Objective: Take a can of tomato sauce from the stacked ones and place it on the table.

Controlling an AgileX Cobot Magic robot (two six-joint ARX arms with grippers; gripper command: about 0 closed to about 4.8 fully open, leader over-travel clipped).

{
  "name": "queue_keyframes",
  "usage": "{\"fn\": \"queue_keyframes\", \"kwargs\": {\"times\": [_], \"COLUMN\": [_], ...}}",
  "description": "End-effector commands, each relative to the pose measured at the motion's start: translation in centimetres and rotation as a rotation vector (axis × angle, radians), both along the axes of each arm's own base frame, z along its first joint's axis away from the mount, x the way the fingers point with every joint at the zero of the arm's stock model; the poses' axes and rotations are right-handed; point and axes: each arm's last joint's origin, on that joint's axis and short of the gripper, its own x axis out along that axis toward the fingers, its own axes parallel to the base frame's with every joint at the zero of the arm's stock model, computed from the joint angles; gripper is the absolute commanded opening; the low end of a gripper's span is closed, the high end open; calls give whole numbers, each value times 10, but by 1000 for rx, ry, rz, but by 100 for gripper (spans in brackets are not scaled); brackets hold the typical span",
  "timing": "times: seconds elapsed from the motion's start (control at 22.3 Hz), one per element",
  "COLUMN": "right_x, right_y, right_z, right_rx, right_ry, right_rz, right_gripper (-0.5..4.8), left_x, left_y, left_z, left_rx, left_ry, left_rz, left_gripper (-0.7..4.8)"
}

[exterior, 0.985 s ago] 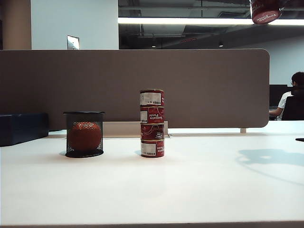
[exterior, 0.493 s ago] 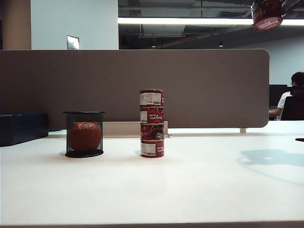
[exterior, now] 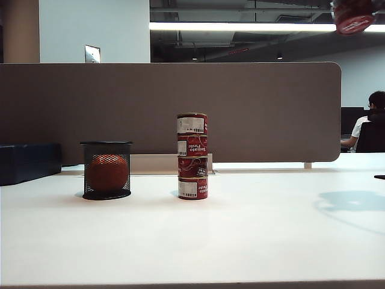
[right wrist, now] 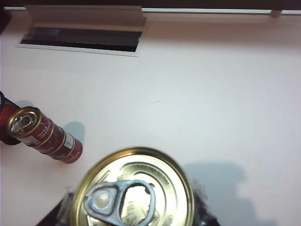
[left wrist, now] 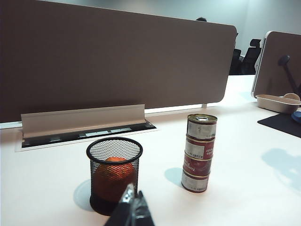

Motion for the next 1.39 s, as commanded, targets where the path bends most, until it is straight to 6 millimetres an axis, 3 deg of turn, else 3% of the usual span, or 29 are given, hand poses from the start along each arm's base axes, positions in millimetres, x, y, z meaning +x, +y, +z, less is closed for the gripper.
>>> {"fn": "queue_keyframes", "kwargs": {"times": [0.04,0.31,0.54,1.07,1.39], "right_x": [-13,-41,-52,-61,-62], "right_y": [-9,-21,-19,-18,-4], "right_z": [2,-16,-36,-125,-171], "right_rx": [-8,-7,6,82,110], "right_ry": [-24,-73,-84,-118,-115], "right_rz": [-23,-82,-89,-135,-87], "right_gripper": [251,251,251,251,251], "left_x": [-1,-1,-1,-1,-1], "left_y": [0,0,0,0,0], "left_z": [3,3,3,3,3], "left_rx": [-3,-14,-19,-19,-19], "left_ry": [-20,-14,-12,-12,-12], "left_rz": [1,-1,-2,-2,-2], "left_gripper": [-6,-6,-6,-6,-6]}}
